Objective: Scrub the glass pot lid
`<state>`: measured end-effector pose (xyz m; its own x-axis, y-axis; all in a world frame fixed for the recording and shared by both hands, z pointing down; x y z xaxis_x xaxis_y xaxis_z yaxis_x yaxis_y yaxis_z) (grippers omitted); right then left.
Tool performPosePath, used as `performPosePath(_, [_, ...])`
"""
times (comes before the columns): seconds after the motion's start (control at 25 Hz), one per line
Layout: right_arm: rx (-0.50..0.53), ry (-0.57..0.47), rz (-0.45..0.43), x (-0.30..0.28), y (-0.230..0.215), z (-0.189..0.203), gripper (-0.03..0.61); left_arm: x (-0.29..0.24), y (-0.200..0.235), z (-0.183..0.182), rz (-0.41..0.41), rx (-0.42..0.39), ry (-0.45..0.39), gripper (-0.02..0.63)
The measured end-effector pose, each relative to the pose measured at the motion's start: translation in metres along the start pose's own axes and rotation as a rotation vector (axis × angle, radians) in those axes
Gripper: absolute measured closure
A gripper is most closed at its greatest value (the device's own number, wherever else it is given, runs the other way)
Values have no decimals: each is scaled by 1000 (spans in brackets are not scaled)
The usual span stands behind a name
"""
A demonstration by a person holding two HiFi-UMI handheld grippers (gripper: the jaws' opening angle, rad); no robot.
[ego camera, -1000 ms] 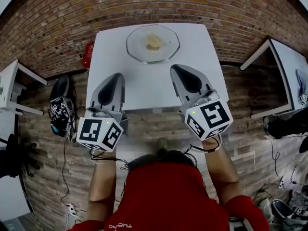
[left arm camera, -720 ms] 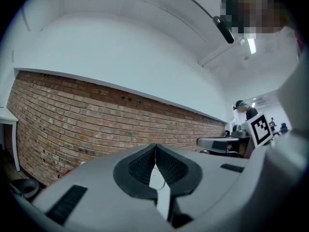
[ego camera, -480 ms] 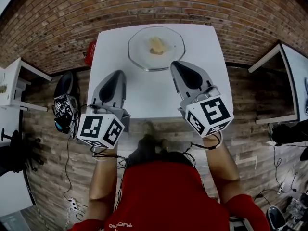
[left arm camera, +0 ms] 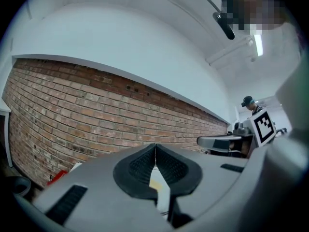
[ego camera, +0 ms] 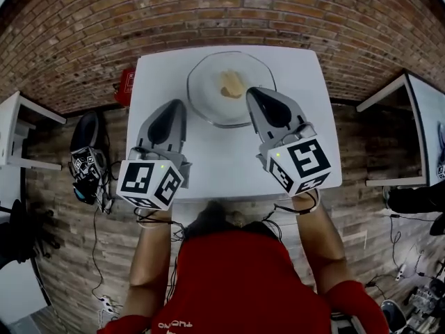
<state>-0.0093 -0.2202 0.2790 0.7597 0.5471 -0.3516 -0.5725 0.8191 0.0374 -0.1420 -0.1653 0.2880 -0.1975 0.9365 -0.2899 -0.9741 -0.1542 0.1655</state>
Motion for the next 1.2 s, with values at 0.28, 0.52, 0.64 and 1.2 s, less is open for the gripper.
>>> performPosePath(0.28, [-2,53,32,-66,-8,-4,548,-45,51,2,33,4,56,594])
performPosePath(0.52, [7,111,74,-110,-16,1,548,-79,80,16,70,24,115,594])
performPosePath(0.64, [7,137,95,-125,-21,5,548,-95,91,22,82,26,141,594])
performPosePath(1.2, [-30,437,103,-188,-76,87,545,-155,133,73,36,178,322,591])
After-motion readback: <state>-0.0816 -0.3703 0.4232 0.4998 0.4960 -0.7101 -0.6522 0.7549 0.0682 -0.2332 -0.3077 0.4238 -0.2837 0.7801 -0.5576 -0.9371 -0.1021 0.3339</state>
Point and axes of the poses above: the fingertips, and each gripper's own axes: x backward along the fingers, y to its left, z out of its underside, the point moved 1 cm from there along x, backward along the fingers, and after that the axes turned 15 degrees about y, right-handed, at the moved point
